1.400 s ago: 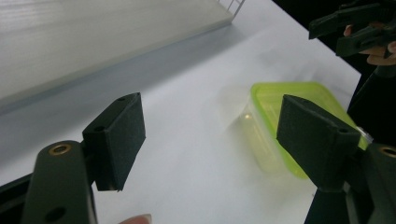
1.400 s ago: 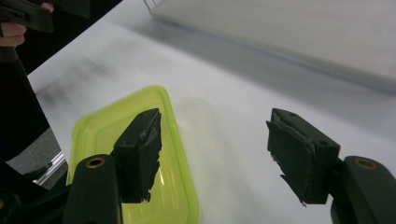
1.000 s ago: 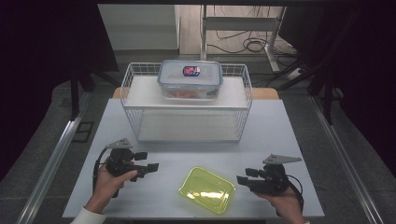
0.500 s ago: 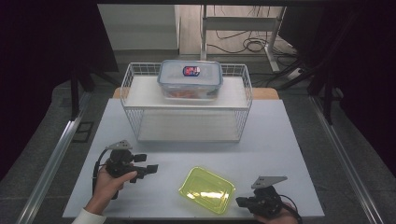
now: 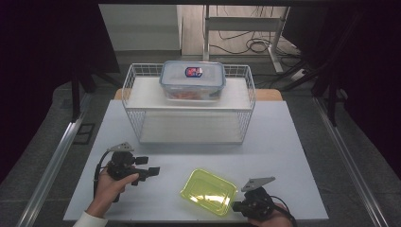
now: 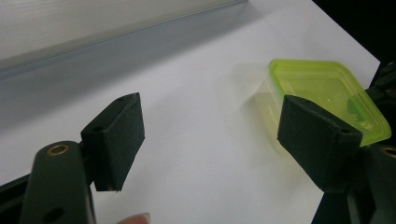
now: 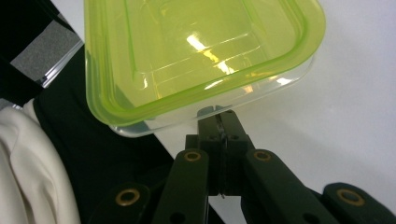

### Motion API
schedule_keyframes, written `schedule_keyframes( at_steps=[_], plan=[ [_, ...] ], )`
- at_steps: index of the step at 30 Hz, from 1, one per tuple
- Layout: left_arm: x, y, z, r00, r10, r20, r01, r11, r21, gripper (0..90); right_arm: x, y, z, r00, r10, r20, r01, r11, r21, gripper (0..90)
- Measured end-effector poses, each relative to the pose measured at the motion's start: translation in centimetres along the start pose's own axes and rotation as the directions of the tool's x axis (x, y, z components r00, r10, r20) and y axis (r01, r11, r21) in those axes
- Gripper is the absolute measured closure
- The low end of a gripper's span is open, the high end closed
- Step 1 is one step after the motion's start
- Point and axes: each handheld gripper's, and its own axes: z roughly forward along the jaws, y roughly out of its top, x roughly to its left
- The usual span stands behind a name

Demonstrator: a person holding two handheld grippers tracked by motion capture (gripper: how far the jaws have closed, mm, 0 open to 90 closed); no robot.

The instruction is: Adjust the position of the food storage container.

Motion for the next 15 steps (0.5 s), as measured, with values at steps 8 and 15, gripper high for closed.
schedule_keyframes(
  at_steps=[8,15],
  plan=[
    [0.5,-0.1,-0.1,0.9998,-0.013,-0.011,0.013,0.9999,0.0,21.9,-0.6,1.8,0.8,0.9999,0.015,-0.008,-0.015,1.0,-0.015,89.1],
    [0.6,-0.1,-0.2,0.9997,-0.018,-0.017,0.018,0.9998,0.002,21.9,-0.9,3.5,2.2,0.9997,0.012,-0.022,-0.012,1.0,-0.009,89.1]
  ],
)
